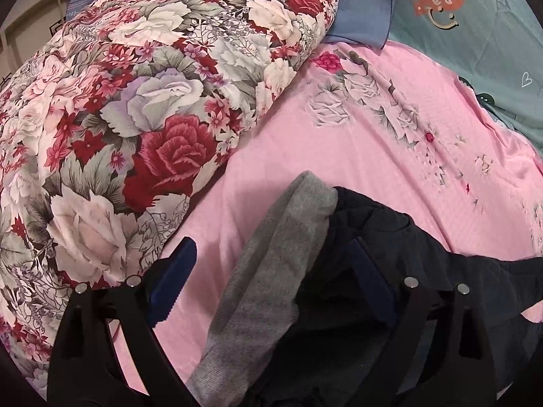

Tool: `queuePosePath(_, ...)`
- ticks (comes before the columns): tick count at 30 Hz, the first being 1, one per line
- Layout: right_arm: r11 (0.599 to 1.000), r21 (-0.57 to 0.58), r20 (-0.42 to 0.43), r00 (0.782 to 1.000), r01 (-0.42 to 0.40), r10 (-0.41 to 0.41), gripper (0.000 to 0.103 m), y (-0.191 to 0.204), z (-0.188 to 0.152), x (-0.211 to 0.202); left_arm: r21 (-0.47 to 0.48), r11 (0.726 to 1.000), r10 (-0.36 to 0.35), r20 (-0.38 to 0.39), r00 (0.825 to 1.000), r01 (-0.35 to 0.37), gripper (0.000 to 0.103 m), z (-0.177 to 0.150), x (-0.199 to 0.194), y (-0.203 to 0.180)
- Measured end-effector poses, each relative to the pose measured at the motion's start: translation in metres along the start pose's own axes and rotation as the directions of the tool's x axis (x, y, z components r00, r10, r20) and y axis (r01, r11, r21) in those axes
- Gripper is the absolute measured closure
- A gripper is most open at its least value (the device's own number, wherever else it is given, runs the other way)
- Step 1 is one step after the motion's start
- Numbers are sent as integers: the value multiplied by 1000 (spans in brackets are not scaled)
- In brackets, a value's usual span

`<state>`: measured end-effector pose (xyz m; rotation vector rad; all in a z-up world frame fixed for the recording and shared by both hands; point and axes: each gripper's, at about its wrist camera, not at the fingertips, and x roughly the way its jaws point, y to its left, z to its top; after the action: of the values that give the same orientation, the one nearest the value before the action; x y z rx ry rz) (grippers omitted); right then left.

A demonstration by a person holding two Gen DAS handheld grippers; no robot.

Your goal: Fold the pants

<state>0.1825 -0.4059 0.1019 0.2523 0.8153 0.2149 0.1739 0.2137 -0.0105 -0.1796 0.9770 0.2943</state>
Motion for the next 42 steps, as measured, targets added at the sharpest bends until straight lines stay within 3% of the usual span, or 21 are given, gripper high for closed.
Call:
queuePosePath(3,999,45,36,999,-3,1,95,3,-4,-36,-25,1000,-12,0,1000,12,10,2,0,6)
queuePosePath(7,985,171,59,997,40,-51,96,-19,11,-32,-59,998,-8,-4,1000,8,10,5,3,11)
queuePosePath(11,952,289,-33,994,106,-101,96,-54,30,36,-56,998,21,-5,1000,-22,10,4,5,10)
queuePosePath(13,926,336,-115,983,172,-141,96,-73,29,84,-41,998,43,-1,999,-43,10,3,6,8)
queuePosePath(15,899,366,-240,958,239,-157,92,-92,17,140,-33,998,51,-5,999,-51,10,2,6,7)
queuePosePath(17,884,353,-285,935,308,-212,72,-96,5,167,-32,998,52,-13,999,-52,10,3,9,9)
queuePosePath(18,884,345,-257,938,316,-234,64,-91,4,165,-35,998,54,-18,998,-55,10,4,10,10)
queuePosePath(19,882,312,-246,927,353,-284,47,-85,4,161,-41,998,53,-19,998,-53,10,5,12,12)
queuePosePath(20,887,282,-234,923,365,-305,44,-80,3,157,-47,998,46,-21,999,-47,10,7,13,13)
queuePosePath(23,902,213,-198,921,376,-337,44,-71,-6,134,-60,998,-3,-50,999,0,10,12,24,10)
queuePosePath(28,922,202,-162,940,329,-300,40,-81,-28,101,-79,997,-32,-94,995,24,10,23,49,-4)
queuePosePath(32,921,207,-151,941,331,-304,40,-85,-28,96,-82,994,-91,-180,979,78,11,30,73,-18)
queuePosePath(34,923,222,-148,947,314,-286,40,-85,-25,97,-52,998,-54,-178,983,46,11,30,77,-25)
queuePosePath(36,935,213,-136,956,285,-260,40,-77,-22,99,-30,999,-43,-172,984,39,20,32,77,-29)
queuePosePath(40,961,130,-148,963,244,-224,40,-60,-10,117,51,996,-65,-159,985,74,61,30,69,-43)
queuePosePath(42,966,125,-165,965,226,-205,40,-61,-5,128,75,995,-50,-147,988,61,67,29,64,-47)
